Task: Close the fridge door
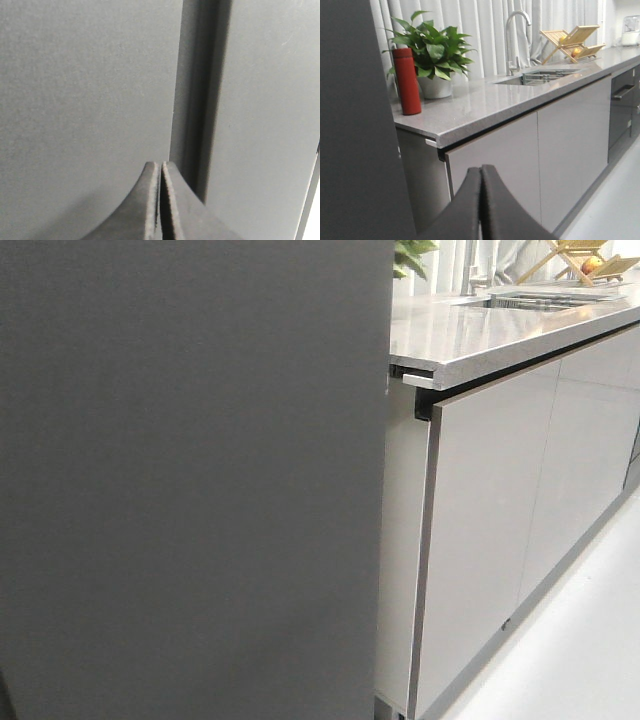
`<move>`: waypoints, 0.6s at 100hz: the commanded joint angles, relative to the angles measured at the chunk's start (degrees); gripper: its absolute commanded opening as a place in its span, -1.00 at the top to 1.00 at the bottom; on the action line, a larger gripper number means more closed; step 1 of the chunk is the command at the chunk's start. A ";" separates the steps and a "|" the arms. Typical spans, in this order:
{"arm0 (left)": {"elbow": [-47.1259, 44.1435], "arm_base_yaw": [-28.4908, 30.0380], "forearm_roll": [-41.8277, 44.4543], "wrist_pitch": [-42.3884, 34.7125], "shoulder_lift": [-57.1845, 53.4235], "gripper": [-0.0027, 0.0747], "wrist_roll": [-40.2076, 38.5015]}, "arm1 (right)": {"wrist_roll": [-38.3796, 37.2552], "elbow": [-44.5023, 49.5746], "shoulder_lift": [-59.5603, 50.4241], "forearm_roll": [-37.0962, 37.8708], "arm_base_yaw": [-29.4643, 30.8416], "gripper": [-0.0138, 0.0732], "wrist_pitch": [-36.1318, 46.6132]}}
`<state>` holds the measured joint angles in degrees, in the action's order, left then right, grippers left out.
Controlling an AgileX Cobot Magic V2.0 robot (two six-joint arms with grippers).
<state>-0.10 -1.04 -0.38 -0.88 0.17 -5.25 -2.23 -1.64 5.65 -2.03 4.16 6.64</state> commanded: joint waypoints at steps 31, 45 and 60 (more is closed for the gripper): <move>-1.60 -0.37 -0.09 -4.40 1.09 0.99 -0.20 | 0.63 2.92 -4.02 0.17 1.03 0.86 3.80; -1.60 -0.37 -0.09 -4.40 1.09 0.99 -0.20 | 0.63 2.92 -5.65 0.17 1.03 0.86 3.70; -1.60 -0.37 -0.09 -4.40 1.09 0.99 -0.20 | 0.63 2.92 -6.82 0.17 1.03 0.86 3.43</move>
<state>-0.10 -1.04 -0.38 -0.88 0.17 -5.25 -2.23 0.61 -0.45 -2.03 4.89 6.11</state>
